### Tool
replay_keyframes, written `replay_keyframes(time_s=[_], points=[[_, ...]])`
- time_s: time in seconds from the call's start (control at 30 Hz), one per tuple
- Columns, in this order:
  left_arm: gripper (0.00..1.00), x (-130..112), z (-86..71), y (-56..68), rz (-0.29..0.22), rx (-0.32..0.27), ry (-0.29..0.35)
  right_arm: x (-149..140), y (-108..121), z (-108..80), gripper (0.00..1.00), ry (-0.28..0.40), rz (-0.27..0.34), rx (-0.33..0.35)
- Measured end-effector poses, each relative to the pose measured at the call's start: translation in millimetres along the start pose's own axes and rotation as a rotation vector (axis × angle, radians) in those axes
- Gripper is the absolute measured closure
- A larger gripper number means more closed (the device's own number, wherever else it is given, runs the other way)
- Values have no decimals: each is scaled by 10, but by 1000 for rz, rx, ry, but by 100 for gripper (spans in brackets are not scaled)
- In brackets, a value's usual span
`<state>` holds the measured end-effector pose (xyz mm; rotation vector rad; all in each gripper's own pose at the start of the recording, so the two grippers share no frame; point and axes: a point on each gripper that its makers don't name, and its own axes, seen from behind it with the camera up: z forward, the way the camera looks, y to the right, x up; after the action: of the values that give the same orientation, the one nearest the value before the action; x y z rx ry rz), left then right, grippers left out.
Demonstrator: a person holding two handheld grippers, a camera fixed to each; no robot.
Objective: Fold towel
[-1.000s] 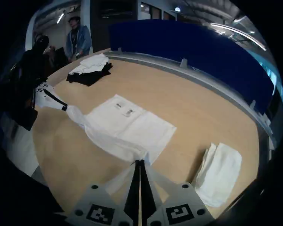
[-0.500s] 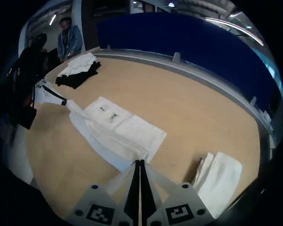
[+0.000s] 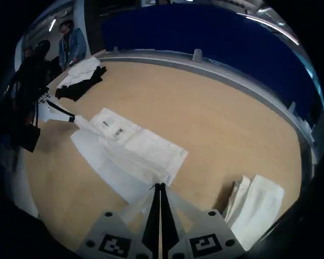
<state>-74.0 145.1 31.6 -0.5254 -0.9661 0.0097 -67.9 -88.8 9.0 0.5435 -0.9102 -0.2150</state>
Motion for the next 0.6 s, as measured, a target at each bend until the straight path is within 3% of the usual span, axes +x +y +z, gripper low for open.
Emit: replay_keyframes(time_s=[0.47, 0.6], points=[[87, 59, 304, -150, -19, 19, -1, -54, 79, 281, 97, -35, 27, -39], [74, 94, 336, -187, -27, 28, 7, -45, 112, 324, 90, -31, 38, -60]])
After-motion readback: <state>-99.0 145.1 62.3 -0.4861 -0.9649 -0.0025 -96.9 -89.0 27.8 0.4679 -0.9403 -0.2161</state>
